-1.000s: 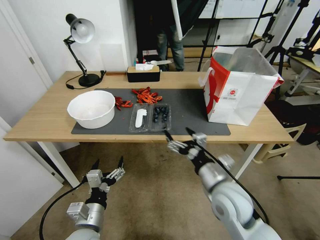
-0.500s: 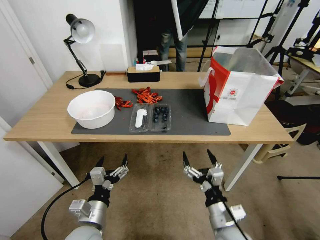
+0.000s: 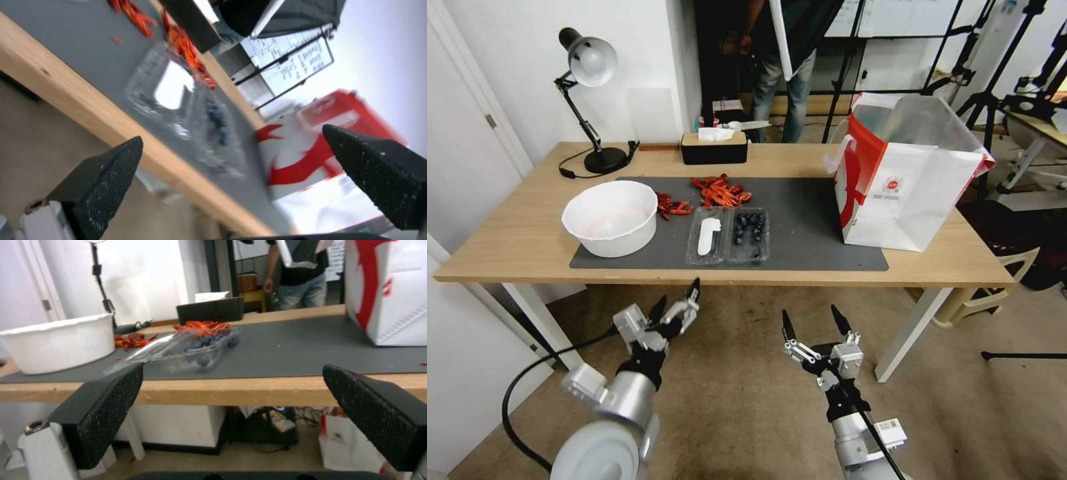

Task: Close the takeout container lid, then place the container into the takeout bag.

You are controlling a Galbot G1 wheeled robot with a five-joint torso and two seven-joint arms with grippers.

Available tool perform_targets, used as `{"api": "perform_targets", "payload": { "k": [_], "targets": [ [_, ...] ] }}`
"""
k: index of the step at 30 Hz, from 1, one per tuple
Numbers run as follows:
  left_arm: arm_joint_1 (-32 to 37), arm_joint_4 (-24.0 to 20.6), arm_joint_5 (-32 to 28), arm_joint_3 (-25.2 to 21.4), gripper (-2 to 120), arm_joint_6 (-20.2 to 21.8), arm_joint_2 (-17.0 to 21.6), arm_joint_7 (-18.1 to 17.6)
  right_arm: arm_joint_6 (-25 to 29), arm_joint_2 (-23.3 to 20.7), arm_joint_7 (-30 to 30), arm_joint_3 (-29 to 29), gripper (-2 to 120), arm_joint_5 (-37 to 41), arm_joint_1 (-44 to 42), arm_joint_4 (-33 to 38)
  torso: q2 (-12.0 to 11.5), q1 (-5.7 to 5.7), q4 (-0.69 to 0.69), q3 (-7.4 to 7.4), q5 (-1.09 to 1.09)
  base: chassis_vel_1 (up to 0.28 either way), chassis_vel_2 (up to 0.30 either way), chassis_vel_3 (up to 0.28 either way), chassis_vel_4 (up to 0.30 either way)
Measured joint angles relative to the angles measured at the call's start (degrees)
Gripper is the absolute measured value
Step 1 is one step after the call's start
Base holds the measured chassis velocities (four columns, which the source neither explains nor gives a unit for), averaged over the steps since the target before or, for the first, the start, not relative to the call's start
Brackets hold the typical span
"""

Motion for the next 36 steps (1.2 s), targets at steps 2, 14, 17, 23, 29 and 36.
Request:
{"api": "perform_targets", "payload": {
  "k": [2,14,17,23,29,36],
  "targets": [
    [-3.7,-1.2,-5.9,0.5,100,2.5,-0.3,-5.4,-0.4,-0.9,-0.5,-0.4,100,0.6,0.9,-0.4,0.0,0.00,0.00,0.00,0.00,0.000,0.000,0.000,0.000],
    [-16.6,7.3,-10.5,8.0,100,6.2,-0.1,-7.0,-0.5,-1.0,-1.3,0.8,100,0.0,-1.8,0.4,0.0,0.00,-0.01,0.00,0.00,0.000,0.000,0.000,0.000],
    [-19.1,9.8,-10.6,9.4,100,6.1,-0.4,-7.3,-0.5,-0.9,-1.3,1.1,100,-0.5,-2.5,0.5,0.0,0.00,-0.02,0.00,0.00,0.000,0.000,0.000,0.000],
    [-22.0,13.3,-10.5,10.8,100,4.6,-0.7,-7.5,-0.2,-0.2,-0.9,1.7,100,-1.5,-3.3,0.5,0.0,0.00,-0.02,0.01,-0.01,0.000,0.000,0.000,0.000],
    [-22.6,15.9,-9.0,12.1,100,2.5,-1.4,-7.4,0.5,0.9,-0.9,1.7,100,-2.1,-3.6,-0.3,0.0,-0.01,-0.01,0.00,0.00,0.000,0.000,0.000,0.000],
    [-24.3,17.7,-8.1,12.5,100,1.8,-2.1,-7.0,1.0,1.8,-0.8,1.8,100,-2.5,-3.8,-0.9,0.0,-0.01,-0.01,0.00,0.00,0.000,0.000,0.000,0.000]
  ]
}}
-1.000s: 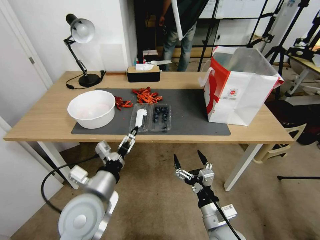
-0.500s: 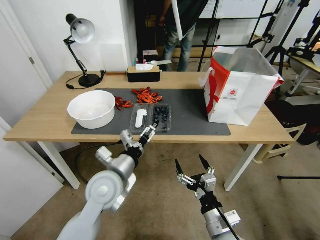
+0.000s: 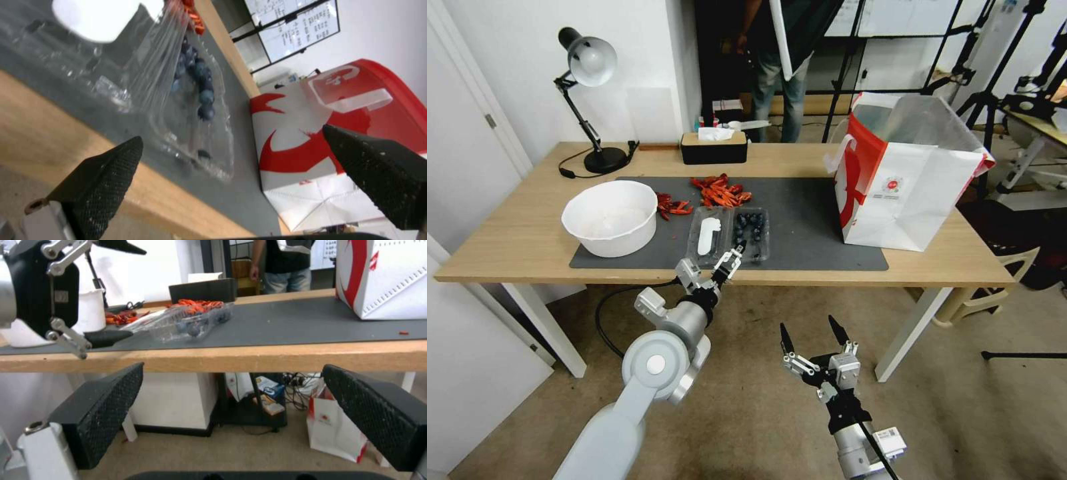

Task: Close the takeout container lid, then place the container into the takeout bag.

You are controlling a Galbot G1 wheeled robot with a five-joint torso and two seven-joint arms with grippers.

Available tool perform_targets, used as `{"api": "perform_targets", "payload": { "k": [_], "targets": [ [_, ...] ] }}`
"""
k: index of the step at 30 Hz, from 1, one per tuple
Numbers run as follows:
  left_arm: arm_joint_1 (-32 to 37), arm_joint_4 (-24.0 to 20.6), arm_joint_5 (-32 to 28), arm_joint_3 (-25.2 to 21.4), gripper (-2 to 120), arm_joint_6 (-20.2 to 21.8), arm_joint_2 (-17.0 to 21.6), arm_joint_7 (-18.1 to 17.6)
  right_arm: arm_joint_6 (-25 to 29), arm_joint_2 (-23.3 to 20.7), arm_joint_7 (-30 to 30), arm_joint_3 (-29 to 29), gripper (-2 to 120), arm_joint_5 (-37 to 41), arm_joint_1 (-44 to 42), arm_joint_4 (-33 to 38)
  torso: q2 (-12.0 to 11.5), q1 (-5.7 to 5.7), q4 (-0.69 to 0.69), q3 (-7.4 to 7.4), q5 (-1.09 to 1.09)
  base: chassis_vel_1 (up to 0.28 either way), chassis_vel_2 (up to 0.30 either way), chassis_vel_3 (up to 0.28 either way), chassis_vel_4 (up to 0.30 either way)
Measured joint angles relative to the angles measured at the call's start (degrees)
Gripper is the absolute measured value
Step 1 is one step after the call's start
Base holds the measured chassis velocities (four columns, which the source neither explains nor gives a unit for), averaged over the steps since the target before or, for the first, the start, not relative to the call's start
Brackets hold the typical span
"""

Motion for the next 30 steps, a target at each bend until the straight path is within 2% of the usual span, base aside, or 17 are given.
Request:
{"api": "perform_targets", "payload": {
  "k": [10,30],
  "targets": [
    [-1.0,1.9,0.6,0.4,100,-0.4,0.0,0.2,0.4,1.6,0.1,0.0,100,-0.5,-0.3,-0.4,0.0,0.00,0.00,0.00,0.00,0.000,0.000,0.000,0.000],
    [-2.3,4.2,0.5,-0.1,100,-1.0,0.1,0.3,0.8,1.6,0.1,0.1,100,-0.7,-0.6,-0.6,0.0,0.00,0.00,0.00,0.00,0.000,0.000,0.000,0.000]
  ]
}}
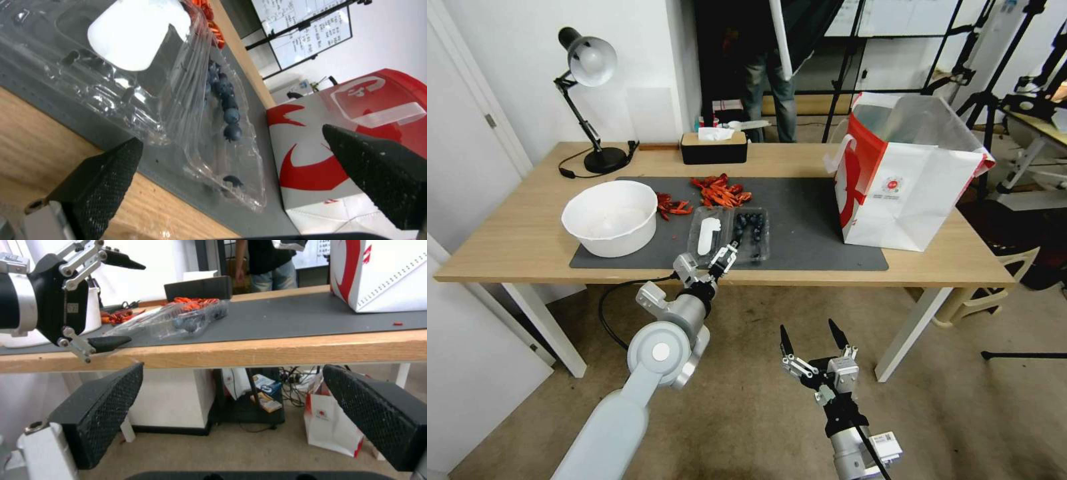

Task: Close the takeout container lid, then place the container into the takeout bag.

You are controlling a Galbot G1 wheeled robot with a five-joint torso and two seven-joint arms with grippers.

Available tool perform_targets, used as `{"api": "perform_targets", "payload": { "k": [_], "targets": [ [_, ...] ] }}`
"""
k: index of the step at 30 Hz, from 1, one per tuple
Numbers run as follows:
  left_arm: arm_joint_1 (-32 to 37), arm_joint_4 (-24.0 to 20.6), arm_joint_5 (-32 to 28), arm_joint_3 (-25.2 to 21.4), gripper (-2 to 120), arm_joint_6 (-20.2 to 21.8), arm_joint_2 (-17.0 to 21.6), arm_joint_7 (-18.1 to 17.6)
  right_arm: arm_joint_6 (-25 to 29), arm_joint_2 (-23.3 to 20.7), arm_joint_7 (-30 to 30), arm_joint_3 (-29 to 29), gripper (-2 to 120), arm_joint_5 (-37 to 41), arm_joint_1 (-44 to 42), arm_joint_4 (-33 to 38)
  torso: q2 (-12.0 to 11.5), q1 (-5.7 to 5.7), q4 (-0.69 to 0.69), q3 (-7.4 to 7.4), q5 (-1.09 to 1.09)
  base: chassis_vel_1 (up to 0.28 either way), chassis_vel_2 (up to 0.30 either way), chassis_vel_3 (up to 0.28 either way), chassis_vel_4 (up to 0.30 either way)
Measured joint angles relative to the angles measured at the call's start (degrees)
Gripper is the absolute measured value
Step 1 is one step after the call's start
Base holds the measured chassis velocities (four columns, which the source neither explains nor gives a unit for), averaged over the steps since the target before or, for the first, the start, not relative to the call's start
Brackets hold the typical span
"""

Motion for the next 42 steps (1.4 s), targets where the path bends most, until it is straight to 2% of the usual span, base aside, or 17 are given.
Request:
{"api": "perform_targets", "payload": {
  "k": [28,34,39,42],
  "targets": [
    [-1.8,3.1,1.2,0.2,100,-3.5,-0.8,2.1,0.7,0.4,-0.3,-0.1,100,-0.9,-1.3,0.1,0.0,0.00,0.00,0.00,-0.05,0.000,0.000,0.000,0.000],
    [-0.9,2.0,6.0,1.6,100,-3.8,-0.2,6.1,0.9,0.5,-0.4,0.0,100,-1.1,-1.6,0.2,0.0,0.00,0.01,-0.01,-0.04,0.000,0.000,0.000,0.000],
    [-1.0,2.0,9.4,2.8,100,-4.2,0.0,7.2,1.0,0.5,-0.5,-0.1,100,-1.2,-1.8,0.2,0.0,0.00,0.00,-0.01,-0.04,0.000,0.000,0.000,0.000],
    [-1.3,2.3,13.1,3.5,100,-4.4,0.7,9.6,1.1,0.6,-0.5,-0.1,100,-1.2,-1.8,0.2,0.0,0.00,0.00,-0.01,-0.04,0.000,0.000,0.000,0.000]
  ]
}}
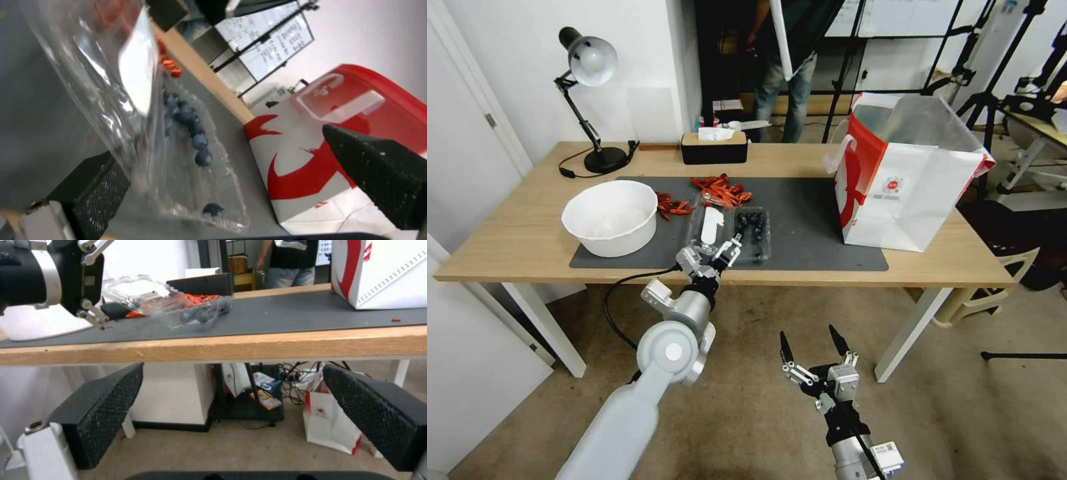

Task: Close the takeout container lid, then place the container into the takeout bag.

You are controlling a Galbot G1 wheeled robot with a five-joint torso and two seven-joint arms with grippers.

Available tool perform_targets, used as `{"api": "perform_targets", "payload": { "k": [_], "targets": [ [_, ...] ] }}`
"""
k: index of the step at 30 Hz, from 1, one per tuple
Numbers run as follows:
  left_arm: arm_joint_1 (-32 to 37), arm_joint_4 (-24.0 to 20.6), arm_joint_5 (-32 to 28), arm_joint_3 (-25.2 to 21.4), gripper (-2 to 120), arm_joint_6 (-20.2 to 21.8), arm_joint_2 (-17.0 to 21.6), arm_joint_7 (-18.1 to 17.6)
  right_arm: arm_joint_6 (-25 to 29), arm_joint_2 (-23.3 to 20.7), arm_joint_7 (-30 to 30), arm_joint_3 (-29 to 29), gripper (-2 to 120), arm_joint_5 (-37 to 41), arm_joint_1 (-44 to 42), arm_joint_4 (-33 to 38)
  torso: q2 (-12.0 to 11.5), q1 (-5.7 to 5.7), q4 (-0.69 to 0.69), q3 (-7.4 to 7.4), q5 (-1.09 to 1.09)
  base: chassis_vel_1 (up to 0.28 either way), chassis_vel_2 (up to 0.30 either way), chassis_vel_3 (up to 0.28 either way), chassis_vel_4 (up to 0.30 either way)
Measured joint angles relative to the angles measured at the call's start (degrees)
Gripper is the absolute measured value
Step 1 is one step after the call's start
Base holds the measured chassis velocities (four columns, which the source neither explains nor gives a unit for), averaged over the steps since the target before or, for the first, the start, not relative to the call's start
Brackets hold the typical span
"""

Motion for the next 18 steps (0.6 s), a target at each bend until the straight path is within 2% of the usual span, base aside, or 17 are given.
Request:
{"api": "perform_targets", "payload": {
  "k": [1,4,5,8,13,18],
  "targets": [
    [0.0,0.0,0.0,0.0,100,0.0,0.0,0.0,0.0,0.0,0.0,0.0,100,0.0,0.0,0.0,0.0,0.00,0.00,0.00,0.00,0.000,0.000,0.000,0.000],
    [-0.5,1.2,5.1,0.6,100,-0.3,1.5,4.0,0.0,0.0,-0.2,-0.1,100,0.0,0.0,0.0,0.0,0.00,0.01,0.00,0.00,0.000,0.000,0.000,0.000],
    [-0.5,1.2,5.1,0.6,100,-0.3,1.5,4.0,0.0,0.0,-0.2,-0.1,100,0.0,0.0,0.0,0.0,0.00,0.01,0.00,0.00,0.000,0.000,0.000,0.000],
    [-1.5,2.7,8.8,1.0,100,-0.9,3.2,7.7,-0.1,-0.5,-1.0,-0.3,100,1.0,-0.2,0.0,0.0,0.00,-0.01,0.00,0.08,0.000,0.000,0.000,0.000],
    [-2.9,3.8,10.5,1.0,100,-1.4,4.6,9.3,-0.5,-1.2,-2.3,-0.5,100,2.4,-0.2,0.0,0.0,0.00,-0.01,0.00,0.17,0.000,0.000,0.000,0.000],
    [-4.8,4.2,10.7,0.4,100,-1.7,6.1,10.5,-0.9,-2.8,-4.1,1.4,100,4.0,-0.1,0.9,0.0,0.00,-0.01,0.01,0.09,0.000,0.000,0.000,0.000]
  ]
}}
